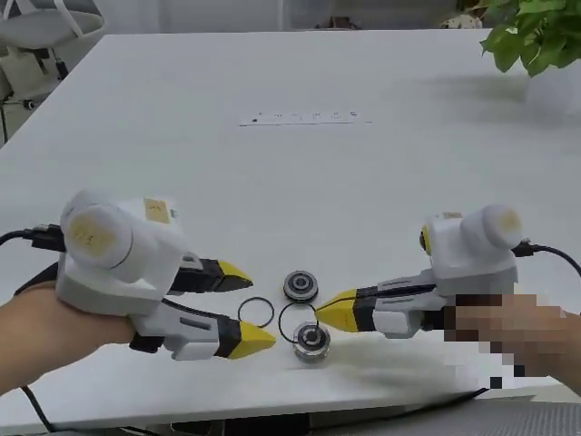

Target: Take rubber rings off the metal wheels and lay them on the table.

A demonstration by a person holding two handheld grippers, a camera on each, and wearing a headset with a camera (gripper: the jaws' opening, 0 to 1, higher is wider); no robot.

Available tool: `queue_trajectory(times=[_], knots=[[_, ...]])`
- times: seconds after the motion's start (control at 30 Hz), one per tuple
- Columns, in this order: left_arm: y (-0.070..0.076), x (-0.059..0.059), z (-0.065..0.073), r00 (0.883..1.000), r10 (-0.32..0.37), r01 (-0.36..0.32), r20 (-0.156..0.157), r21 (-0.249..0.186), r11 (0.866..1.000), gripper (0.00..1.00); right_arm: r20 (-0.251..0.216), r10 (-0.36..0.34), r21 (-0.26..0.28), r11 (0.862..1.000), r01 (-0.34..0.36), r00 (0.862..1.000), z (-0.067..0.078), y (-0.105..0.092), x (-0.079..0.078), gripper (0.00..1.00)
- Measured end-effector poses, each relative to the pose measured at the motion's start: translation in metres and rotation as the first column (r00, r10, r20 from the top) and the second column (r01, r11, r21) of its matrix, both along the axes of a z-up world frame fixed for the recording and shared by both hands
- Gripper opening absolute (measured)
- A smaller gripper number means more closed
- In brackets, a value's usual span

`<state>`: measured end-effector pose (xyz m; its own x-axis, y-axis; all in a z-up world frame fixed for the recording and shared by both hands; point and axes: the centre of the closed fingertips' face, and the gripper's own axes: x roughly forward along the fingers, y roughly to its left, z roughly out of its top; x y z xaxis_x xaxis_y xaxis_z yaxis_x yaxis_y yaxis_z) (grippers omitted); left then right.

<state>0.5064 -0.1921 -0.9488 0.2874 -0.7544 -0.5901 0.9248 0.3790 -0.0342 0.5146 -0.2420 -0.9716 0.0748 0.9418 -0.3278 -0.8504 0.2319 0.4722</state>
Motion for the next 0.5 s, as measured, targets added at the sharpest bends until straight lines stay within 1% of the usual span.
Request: queue_trajectory(times=[0.2,0.33,0.5], knots=[[0.014,0.001,0.004,1.000,0.030,-0.030,0.004,-0.002,1.000,0.53,-0.009,-0.008,0.013,1.000,0.008,1.000,0.007,0.007,0.008,0.00],[0.022,0.001,0.006,0.999,0.051,-0.051,0.013,-0.001,0.999,0.57,-0.012,-0.003,0.003,1.000,0.003,1.000,0.007,0.014,0.011,0.00],[0.031,0.002,0.007,0.997,0.078,-0.078,0.014,-0.005,0.997,0.61,-0.011,0.017,-0.025,1.000,-0.018,1.000,0.005,0.022,0.012,0.00]])
